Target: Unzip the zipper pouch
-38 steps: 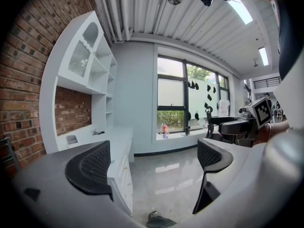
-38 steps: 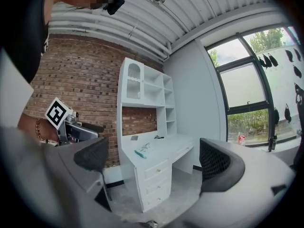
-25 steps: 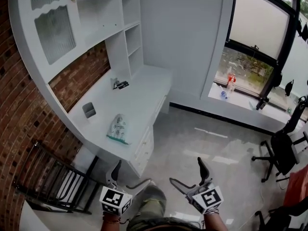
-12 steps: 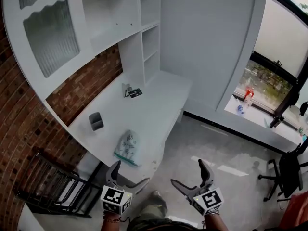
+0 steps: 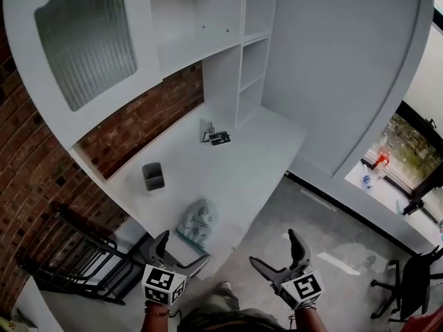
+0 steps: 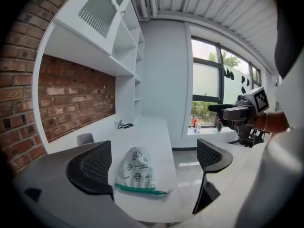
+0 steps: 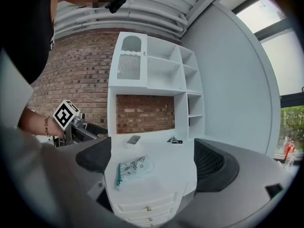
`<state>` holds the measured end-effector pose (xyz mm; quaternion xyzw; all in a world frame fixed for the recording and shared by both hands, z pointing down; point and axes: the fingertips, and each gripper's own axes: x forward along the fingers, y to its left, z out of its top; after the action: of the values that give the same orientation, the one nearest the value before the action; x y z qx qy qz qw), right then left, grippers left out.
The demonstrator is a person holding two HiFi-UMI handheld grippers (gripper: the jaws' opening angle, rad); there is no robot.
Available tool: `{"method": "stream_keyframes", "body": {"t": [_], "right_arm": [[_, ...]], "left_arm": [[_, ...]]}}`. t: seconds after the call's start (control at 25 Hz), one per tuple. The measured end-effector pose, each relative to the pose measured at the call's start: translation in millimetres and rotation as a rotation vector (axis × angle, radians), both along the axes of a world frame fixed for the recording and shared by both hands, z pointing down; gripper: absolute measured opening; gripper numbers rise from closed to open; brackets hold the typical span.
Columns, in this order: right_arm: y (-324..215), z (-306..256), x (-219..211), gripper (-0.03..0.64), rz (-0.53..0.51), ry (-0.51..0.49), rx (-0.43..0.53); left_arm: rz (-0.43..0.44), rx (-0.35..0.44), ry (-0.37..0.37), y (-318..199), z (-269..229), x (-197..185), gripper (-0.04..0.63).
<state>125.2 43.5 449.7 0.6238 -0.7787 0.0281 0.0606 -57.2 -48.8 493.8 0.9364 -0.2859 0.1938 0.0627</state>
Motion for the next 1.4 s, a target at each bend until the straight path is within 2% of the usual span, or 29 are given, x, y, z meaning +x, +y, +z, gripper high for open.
{"method": "stream_keyframes", "body": {"t": [0.24,0.4,0.48,0.68,0.76,0.88,0.96,1.04,1.16,1.4], "right_arm": [[-32,14,-7,0.535,-0.063,-0.019,-0.035],[-53,17,-17,0.532,-0.118,-0.016,-0.044],[-64,17,-22,0.531,-0.145,-0.019,-0.048],[-90,19,-31,0.528,-0.226,-0.005,-0.059],[-102,19,-34,0.528,-0.260,-0.008,-0.067],[-120,16,-34,0.527,-0.303,-0.010,-0.074],[-133,13,-30,0.526,-0.332,0.014,-0.064],[-145,11,-25,0.526,-0.356,0.032,-0.055],[-158,12,-20,0.524,-0.371,0.018,-0.070],[-175,17,-8,0.523,-0.388,0.055,-0.076]], "left_arm": [[-0.080,-0.003,-0.030,-18,8,-22,0.563],[-0.116,0.046,-0.140,-22,17,-47,0.563],[-0.137,0.042,-0.181,-24,25,-56,0.563],[-0.216,-0.034,-0.126,-27,38,-65,0.563],[-0.229,-0.037,-0.114,-32,45,-65,0.563],[-0.203,-0.040,-0.153,-44,75,-66,0.549],[-0.184,-0.110,-0.173,-52,97,-64,0.529],[-0.179,-0.176,-0.160,-65,108,-62,0.509],[-0.171,-0.231,-0.147,-88,118,-57,0.491],[-0.066,-0.302,-0.248,-113,151,-41,0.395]]}}
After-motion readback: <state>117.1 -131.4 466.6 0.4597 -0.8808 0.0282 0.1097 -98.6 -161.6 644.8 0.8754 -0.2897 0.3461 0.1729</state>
